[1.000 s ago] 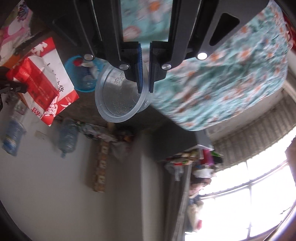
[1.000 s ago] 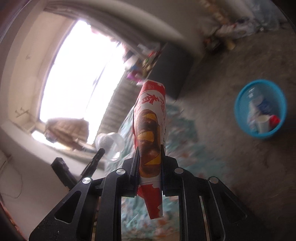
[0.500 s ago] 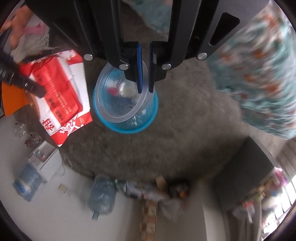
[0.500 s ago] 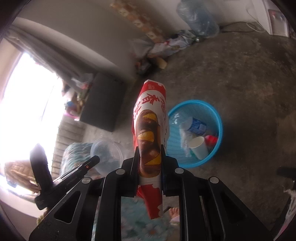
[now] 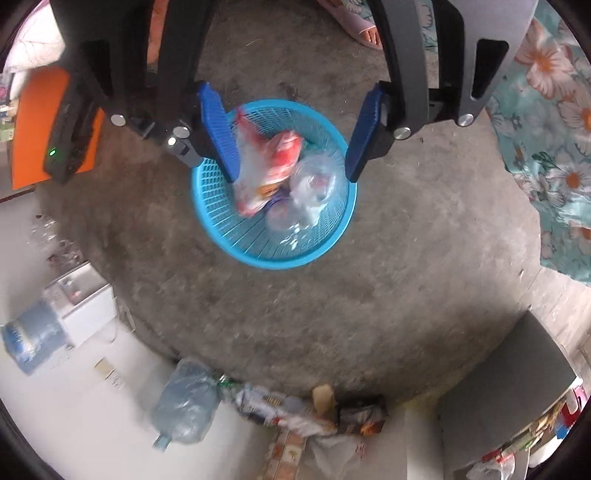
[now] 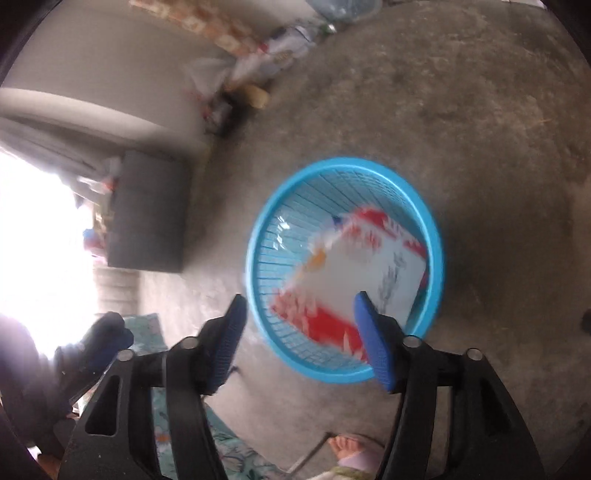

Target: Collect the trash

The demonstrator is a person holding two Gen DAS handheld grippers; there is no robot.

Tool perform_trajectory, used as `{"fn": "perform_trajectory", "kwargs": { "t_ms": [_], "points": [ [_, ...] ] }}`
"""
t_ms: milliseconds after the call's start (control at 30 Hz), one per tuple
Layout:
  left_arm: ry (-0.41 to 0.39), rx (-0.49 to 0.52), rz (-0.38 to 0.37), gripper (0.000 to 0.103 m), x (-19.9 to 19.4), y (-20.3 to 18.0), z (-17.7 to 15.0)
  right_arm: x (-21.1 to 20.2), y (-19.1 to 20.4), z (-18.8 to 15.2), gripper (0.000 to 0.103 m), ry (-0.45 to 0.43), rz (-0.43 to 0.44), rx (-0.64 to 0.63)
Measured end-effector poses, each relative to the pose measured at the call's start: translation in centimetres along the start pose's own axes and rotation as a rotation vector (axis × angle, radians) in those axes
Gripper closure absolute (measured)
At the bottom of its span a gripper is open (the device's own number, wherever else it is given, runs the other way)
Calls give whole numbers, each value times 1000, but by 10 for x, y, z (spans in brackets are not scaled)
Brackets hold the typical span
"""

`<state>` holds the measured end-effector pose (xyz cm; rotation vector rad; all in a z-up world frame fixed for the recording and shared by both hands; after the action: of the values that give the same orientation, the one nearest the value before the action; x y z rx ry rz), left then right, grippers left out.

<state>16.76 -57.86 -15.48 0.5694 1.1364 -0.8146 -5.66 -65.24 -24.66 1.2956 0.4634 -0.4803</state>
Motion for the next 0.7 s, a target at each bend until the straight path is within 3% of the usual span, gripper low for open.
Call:
{"fn": "perform_trajectory", "kwargs": {
  "t_ms": [200,367,533,700],
  "points": [
    [-141,-20,-36,38,-73,19,-5,-29,18,-11,37,-31,49,-26],
    [-301,-53,-87,26,-162,57,-39,-58,63,-23,37,-81,79,-132],
    [-445,-139,-42,5,-244,107,-102,-100,150,-67,26,-124,121,-393],
    [-508,-293,48,5,-301,160,-170,-137,229,-139,14,-126,164,-668]
  ]
}}
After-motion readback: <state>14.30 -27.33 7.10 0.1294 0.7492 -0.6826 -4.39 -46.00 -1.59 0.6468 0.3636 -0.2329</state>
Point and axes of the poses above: each gripper's, at about its wrist camera, not at the fingertips, and x roughly the way its jaws point, y to its left, z to its top, the point moved 3 cm from there along x, roughly the way its jaws point, and after that the axes turned 13 degrees about z, right-handed, at the moved point
